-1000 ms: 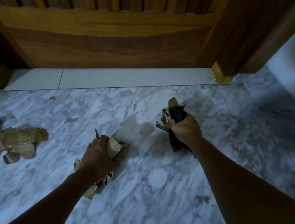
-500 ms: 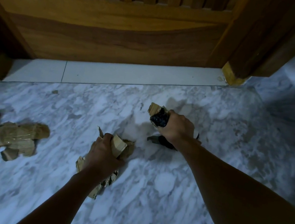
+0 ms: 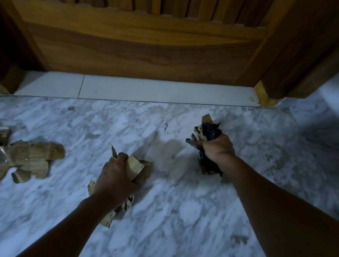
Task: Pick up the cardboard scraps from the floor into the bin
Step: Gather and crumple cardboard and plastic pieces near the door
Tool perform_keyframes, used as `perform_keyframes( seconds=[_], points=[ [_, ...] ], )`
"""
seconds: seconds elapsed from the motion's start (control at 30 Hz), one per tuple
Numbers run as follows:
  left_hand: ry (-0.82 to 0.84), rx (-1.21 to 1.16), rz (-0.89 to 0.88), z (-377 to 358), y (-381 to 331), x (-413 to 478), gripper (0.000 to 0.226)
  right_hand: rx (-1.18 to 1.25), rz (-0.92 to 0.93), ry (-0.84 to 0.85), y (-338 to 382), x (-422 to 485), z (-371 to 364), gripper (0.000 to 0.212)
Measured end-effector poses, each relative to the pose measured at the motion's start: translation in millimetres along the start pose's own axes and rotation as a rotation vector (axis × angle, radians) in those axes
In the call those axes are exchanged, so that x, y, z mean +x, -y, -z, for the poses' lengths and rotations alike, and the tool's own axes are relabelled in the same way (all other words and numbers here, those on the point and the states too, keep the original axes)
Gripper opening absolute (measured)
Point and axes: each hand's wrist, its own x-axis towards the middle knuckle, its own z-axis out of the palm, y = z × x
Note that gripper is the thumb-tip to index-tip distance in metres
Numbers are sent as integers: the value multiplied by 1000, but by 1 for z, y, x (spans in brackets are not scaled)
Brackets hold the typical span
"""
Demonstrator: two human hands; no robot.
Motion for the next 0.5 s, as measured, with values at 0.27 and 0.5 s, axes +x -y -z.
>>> perform_keyframes(
  seconds=[0.27,0.5],
  points=[
    [5,-55,-65,25,-40,-17,64,124,13,-9,1,-29,40,59],
    [97,-159,-83,46,-83,-35,54,222,55,-45,-2,-70,50,56]
  ],
)
